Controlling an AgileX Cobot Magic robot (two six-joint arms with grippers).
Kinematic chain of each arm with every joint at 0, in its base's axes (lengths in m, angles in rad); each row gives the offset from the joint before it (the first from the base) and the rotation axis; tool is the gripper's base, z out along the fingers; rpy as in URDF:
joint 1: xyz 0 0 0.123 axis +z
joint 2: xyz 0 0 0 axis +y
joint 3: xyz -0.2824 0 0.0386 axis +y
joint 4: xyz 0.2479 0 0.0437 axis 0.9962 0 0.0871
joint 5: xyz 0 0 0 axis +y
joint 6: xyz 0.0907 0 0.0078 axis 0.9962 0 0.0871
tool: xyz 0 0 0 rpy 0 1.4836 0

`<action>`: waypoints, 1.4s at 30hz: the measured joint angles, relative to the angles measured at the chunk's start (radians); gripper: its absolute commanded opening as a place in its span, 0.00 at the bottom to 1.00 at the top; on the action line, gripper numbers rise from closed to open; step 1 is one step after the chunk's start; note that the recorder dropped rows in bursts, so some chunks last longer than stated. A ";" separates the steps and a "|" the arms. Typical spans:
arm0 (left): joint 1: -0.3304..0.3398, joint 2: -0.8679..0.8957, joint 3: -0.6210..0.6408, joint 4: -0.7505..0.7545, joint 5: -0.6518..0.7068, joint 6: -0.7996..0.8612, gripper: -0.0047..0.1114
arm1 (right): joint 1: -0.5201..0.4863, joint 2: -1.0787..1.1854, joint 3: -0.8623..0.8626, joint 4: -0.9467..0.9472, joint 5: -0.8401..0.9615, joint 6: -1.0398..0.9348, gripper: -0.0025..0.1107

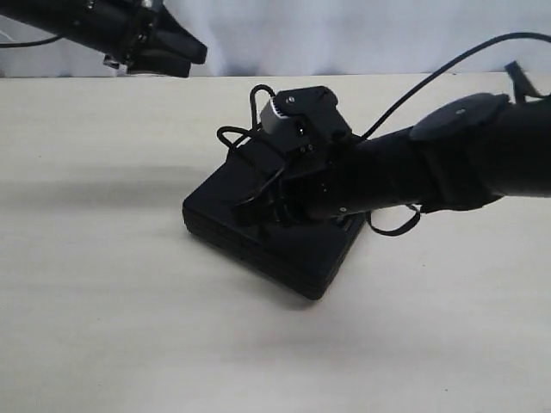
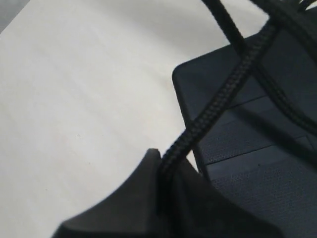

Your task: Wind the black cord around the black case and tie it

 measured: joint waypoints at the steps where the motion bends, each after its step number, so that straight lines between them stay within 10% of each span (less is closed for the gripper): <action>1: 0.013 0.000 -0.001 0.030 0.002 -0.004 0.46 | 0.000 -0.017 0.000 -0.026 0.000 0.021 0.06; 5: 0.037 0.000 -0.001 0.246 0.008 -0.044 0.46 | -0.016 -0.127 -0.002 -0.087 0.006 0.078 0.06; 16: 0.004 0.000 -0.001 0.274 0.012 -0.032 0.46 | -0.145 -0.216 -0.176 -0.095 0.079 0.199 0.06; 42: -0.248 -0.159 -0.001 0.322 -0.003 0.605 0.46 | -0.257 0.148 -0.735 -0.300 0.316 0.582 0.06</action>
